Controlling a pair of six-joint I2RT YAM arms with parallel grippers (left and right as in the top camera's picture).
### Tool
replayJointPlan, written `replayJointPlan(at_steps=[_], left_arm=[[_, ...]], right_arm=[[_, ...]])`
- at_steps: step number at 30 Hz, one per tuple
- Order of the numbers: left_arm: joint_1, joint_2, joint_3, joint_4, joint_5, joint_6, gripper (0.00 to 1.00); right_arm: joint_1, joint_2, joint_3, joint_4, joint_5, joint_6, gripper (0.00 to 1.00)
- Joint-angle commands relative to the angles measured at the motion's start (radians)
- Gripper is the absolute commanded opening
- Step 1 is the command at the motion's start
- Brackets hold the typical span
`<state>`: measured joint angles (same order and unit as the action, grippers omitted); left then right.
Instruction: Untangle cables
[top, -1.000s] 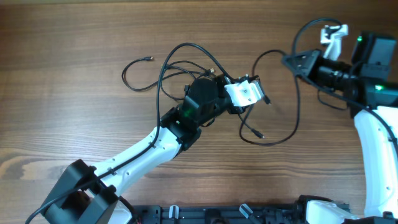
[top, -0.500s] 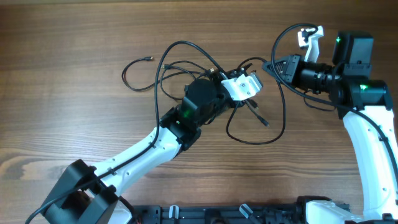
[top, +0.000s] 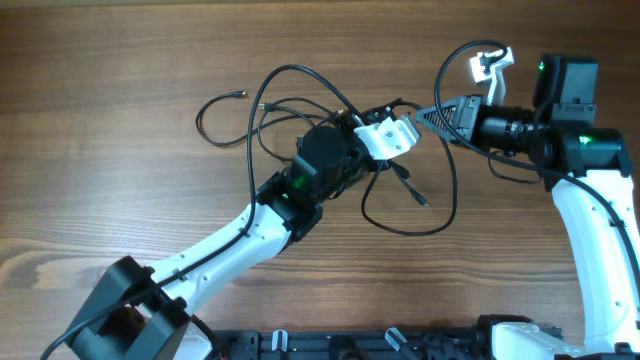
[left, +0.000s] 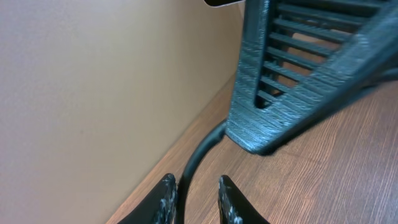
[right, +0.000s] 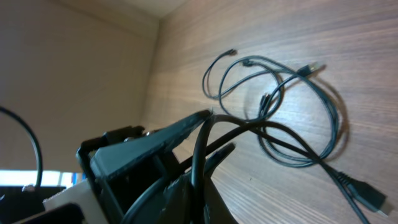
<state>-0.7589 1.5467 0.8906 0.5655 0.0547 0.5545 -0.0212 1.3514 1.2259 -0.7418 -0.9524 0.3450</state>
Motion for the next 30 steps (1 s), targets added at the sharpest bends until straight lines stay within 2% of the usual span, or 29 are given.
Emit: replayJointPlan(at_steps=[1, 4, 6, 7, 11, 13, 15, 16, 18, 19, 23, 28, 30], left_arm=[[0.005, 0.008, 0.005, 0.004, -0.008, -0.01, 0.24], [0.005, 0.008, 0.005, 0.004, -0.008, -0.01, 0.23], [0.005, 0.008, 0.005, 0.004, -0.008, -0.01, 0.15], [0.005, 0.008, 0.005, 0.004, -0.009, -0.009, 0.04], [0.005, 0.008, 0.005, 0.005, -0.009, -0.009, 0.04], [0.005, 0.008, 0.005, 0.011, -0.034, -0.009, 0.04], [0.005, 0.007, 0.005, 0.014, -0.108, -0.009, 0.04], [0.005, 0.008, 0.005, 0.015, -0.161, -0.008, 0.04], [0.011, 0.007, 0.005, 0.015, -0.272, 0.023, 0.04], [0.022, 0.007, 0.005, 0.015, -0.333, 0.024, 0.04], [0.048, 0.007, 0.005, 0.015, -0.433, 0.024, 0.04], [0.09, 0.007, 0.005, 0.015, -0.558, 0.013, 0.04], [0.113, 0.007, 0.005, 0.016, -0.631, 0.013, 0.04]], right_arm=[[0.002, 0.005, 0.016, -0.036, -0.078, -0.08, 0.04], [0.002, 0.005, 0.016, -0.083, -0.077, -0.115, 0.04], [0.002, 0.005, 0.016, -0.09, -0.077, -0.118, 0.04], [0.002, 0.005, 0.016, -0.086, -0.077, -0.118, 0.04], [0.002, 0.005, 0.016, -0.079, -0.067, -0.116, 0.05], [0.002, 0.005, 0.016, -0.079, -0.021, -0.106, 0.3], [0.002, 0.005, 0.016, -0.078, 0.033, -0.105, 0.69], [0.001, 0.005, 0.016, -0.078, 0.071, -0.09, 0.83], [0.0, 0.005, 0.016, -0.074, 0.205, -0.033, 0.98], [0.0, 0.005, 0.016, -0.066, 0.28, 0.006, 1.0], [0.0, 0.005, 0.016, -0.024, 0.301, 0.021, 1.0], [0.0, 0.004, 0.016, -0.034, 0.29, -0.105, 1.0], [0.0, 0.004, 0.016, -0.038, 0.291, -0.113, 1.0]])
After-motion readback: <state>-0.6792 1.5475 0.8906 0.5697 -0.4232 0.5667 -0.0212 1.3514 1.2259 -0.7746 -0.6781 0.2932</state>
